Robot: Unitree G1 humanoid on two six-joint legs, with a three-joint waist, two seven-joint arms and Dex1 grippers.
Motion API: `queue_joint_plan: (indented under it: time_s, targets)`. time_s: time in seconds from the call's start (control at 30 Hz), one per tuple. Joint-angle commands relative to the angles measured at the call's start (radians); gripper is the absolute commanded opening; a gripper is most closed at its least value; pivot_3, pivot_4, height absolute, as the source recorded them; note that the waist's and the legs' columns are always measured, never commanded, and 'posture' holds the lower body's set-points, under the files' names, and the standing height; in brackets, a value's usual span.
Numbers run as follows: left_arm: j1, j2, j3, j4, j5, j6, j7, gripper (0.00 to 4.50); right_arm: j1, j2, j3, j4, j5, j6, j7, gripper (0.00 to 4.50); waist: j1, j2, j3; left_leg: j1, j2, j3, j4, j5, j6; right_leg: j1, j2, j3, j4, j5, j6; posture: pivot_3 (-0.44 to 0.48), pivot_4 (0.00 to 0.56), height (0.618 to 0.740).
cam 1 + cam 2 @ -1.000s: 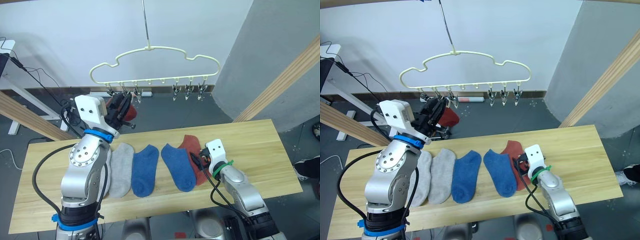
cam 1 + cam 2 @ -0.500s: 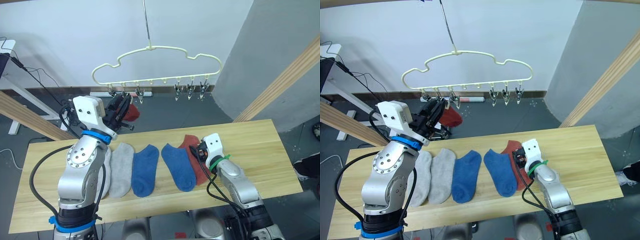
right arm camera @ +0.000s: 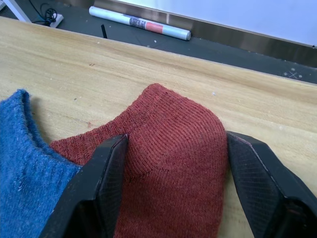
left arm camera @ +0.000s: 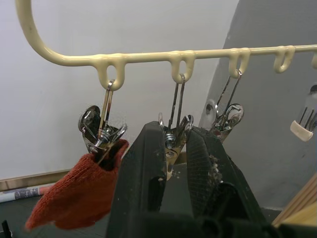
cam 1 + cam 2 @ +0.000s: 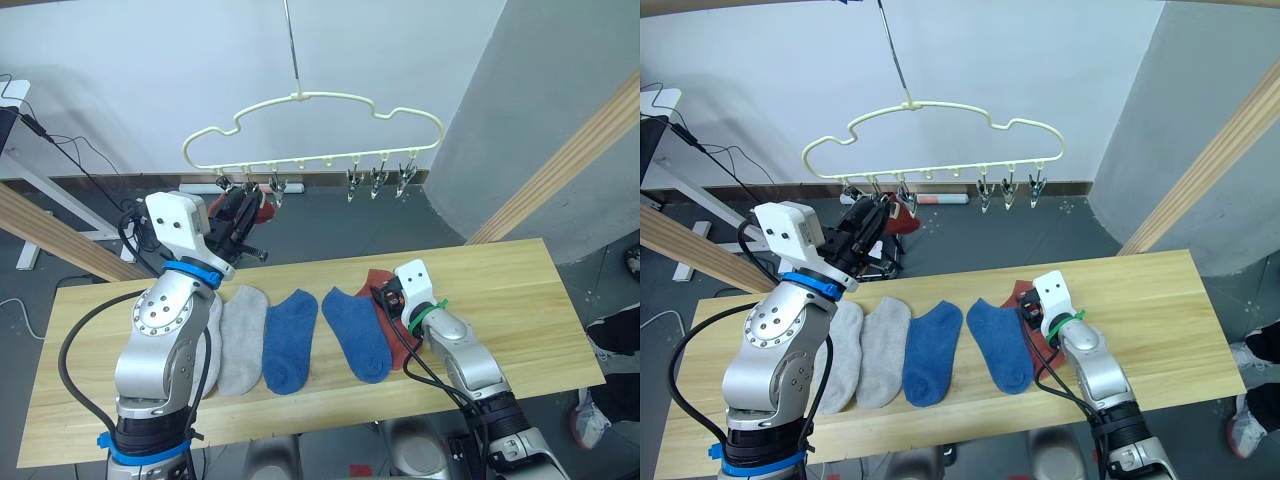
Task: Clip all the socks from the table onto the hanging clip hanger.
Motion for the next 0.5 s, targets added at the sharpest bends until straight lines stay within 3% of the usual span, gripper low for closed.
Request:
queue_joint_plan:
  time_s: [0.03, 0.23, 0.33, 0.5]
  targets:
    - [0.006, 0.013, 0.010, -0.031, -0.024, -0.004, -0.021, 0.51, 0.027, -0.009, -0.002, 0.007, -0.023, 0.009, -0.011, 2.19, 0.000, 0.000, 0.000, 0.000, 0.000, 0.000, 0.000, 0.000, 0.000, 0.000, 0.000, 0.000, 0.000, 0.000, 0.000, -0.188, 0.347, 0.737]
    - [-0.010, 0.037, 0.030, -0.044, -0.096, 0.039, -0.067, 0.51, 0.041, -0.016, -0.018, -0.023, -0.015, -0.005, -0.009, 0.11, 0.000, 0.000, 0.000, 0.000, 0.000, 0.000, 0.000, 0.000, 0.000, 0.000, 0.000, 0.000, 0.000, 0.000, 0.000, -0.191, 0.352, 0.737]
    - [-0.020, 0.051, 0.029, -0.063, -0.152, 0.080, -0.087, 0.51, 0.051, -0.037, -0.019, -0.088, -0.007, -0.013, 0.018, 0.00, 0.000, 0.000, 0.000, 0.000, 0.000, 0.000, 0.000, 0.000, 0.000, 0.000, 0.000, 0.000, 0.000, 0.000, 0.000, -0.193, 0.354, 0.737]
    - [-0.041, 0.068, 0.041, -0.079, -0.234, 0.143, -0.092, 0.51, 0.053, -0.185, 0.042, -0.284, -0.054, -0.067, 0.151, 0.00, 0.001, 0.001, 0.001, -0.001, -0.001, 0.000, 0.000, 0.000, 0.000, 0.000, -0.001, 0.001, -0.001, 0.000, 0.001, -0.194, 0.359, 0.737]
